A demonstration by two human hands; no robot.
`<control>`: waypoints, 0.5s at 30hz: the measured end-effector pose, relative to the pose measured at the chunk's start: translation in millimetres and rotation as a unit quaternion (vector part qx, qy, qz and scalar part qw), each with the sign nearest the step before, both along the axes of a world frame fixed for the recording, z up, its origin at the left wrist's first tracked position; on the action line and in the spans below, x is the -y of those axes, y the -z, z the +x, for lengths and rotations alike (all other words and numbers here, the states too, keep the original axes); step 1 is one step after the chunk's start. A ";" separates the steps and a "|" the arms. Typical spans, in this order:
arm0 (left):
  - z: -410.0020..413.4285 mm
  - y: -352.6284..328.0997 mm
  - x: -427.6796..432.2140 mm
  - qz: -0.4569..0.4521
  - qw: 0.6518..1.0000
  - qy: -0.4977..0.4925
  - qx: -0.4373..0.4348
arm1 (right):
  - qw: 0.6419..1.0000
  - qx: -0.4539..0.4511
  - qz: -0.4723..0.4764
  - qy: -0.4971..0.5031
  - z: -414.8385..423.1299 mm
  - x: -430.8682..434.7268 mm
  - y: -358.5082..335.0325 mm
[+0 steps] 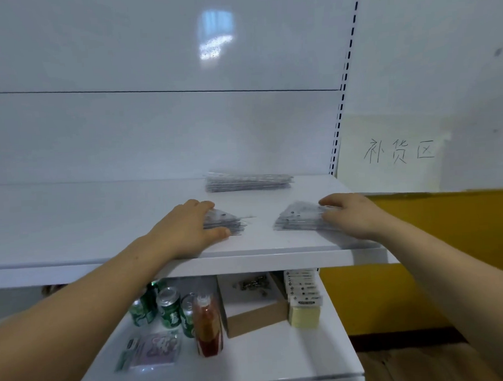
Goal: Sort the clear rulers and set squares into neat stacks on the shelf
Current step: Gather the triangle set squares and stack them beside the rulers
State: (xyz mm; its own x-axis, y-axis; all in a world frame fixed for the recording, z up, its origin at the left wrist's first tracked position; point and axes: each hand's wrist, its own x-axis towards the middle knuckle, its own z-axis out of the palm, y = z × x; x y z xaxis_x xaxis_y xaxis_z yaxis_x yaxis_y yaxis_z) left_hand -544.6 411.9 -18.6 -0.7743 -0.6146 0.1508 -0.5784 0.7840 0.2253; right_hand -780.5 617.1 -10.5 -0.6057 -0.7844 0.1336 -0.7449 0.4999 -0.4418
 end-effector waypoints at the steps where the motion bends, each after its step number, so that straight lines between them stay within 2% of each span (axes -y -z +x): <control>1: 0.4 -0.7 -0.1 0.004 1.000 -0.002 -0.003 | 1.000 0.002 0.007 -0.004 -0.1 -0.3 -1.0; 4: 3.2 -3.2 1.0 0.013 1.000 -0.011 -0.004 | 0.999 0.001 0.034 -0.015 1.9 0.1 -5.5; 8: 8.9 -3.8 6.3 0.029 0.999 -0.023 -0.016 | 0.994 -0.056 0.092 -0.030 6.9 2.4 -12.5; 11: 14.3 -5.1 9.5 0.040 0.999 -0.021 -0.026 | 0.990 -0.063 0.123 -0.028 13.4 8.4 -21.2; 15: 22.3 -5.8 14.6 0.072 0.996 -0.017 -0.054 | 0.988 -0.102 0.058 -0.098 53.9 47.3 -28.8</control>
State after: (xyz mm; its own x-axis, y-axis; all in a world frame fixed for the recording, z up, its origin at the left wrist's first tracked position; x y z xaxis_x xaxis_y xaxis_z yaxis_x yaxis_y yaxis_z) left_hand -522.2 397.3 -12.7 -0.7364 -0.6619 0.1402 -0.5705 0.7189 0.3972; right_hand -726.6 569.9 18.2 -0.4101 -0.9013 0.1395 -0.9002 0.3754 -0.2207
